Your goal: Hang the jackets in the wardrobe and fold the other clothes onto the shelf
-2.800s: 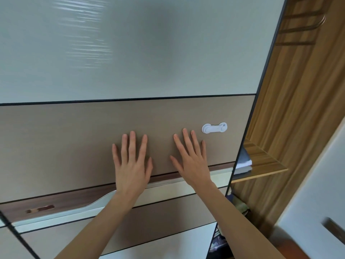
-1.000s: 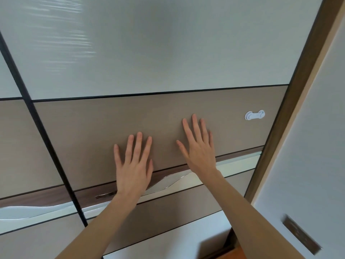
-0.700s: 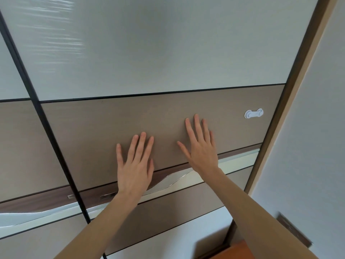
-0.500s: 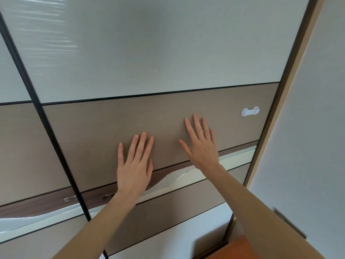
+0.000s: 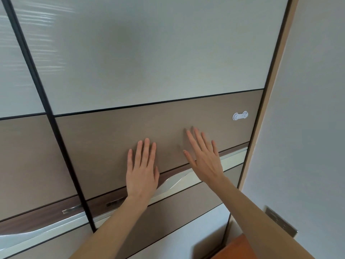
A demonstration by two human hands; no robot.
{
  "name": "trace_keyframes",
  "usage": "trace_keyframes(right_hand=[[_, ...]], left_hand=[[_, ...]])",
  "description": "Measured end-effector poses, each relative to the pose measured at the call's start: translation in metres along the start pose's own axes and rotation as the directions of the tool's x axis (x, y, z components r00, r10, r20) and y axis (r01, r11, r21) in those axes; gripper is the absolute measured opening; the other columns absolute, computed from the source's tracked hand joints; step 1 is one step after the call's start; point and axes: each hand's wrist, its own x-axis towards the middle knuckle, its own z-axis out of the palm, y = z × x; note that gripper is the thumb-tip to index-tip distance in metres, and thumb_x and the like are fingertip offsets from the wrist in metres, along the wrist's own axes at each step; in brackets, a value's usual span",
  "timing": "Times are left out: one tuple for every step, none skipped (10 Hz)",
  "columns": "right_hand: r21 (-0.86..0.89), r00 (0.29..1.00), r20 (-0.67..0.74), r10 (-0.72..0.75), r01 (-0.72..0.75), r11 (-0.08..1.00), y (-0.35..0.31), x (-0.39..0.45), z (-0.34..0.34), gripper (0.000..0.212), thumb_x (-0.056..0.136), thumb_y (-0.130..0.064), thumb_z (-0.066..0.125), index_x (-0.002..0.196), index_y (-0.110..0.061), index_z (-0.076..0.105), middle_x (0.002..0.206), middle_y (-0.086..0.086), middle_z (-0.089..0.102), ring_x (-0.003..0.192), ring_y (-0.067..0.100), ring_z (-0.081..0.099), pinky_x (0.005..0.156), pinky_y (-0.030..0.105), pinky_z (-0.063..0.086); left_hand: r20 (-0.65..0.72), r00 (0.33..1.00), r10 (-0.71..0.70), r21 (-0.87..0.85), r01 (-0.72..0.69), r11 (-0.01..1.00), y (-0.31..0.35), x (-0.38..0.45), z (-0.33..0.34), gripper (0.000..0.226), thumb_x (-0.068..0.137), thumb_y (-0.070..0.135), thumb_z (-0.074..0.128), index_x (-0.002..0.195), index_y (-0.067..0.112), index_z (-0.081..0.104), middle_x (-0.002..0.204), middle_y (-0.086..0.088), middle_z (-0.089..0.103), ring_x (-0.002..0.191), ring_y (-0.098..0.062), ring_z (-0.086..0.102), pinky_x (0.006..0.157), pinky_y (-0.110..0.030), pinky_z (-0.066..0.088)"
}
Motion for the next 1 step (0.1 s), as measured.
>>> trace_keyframes(right_hand=[[0.032,0.999,0.032,0.032,-0.033,0.999,-0.0085,-0.0162,-0.0079,0.066,0.107,-0.064,0.014,0.166,-0.039,-0.001,0.175,-0.008,0.0,0.161,0.018,0.001,0.129,0.051,0.009]], left_hand=[[0.0,0.999,0.042,-0.001,-0.042,0.999,-0.0043,0.0017,-0.0104,0.081,0.101,0.037,0.052,0.167,0.013,0.012,0.175,-0.012,0.004,0.162,-0.032,0.003,0.129,-0.055,0.007]])
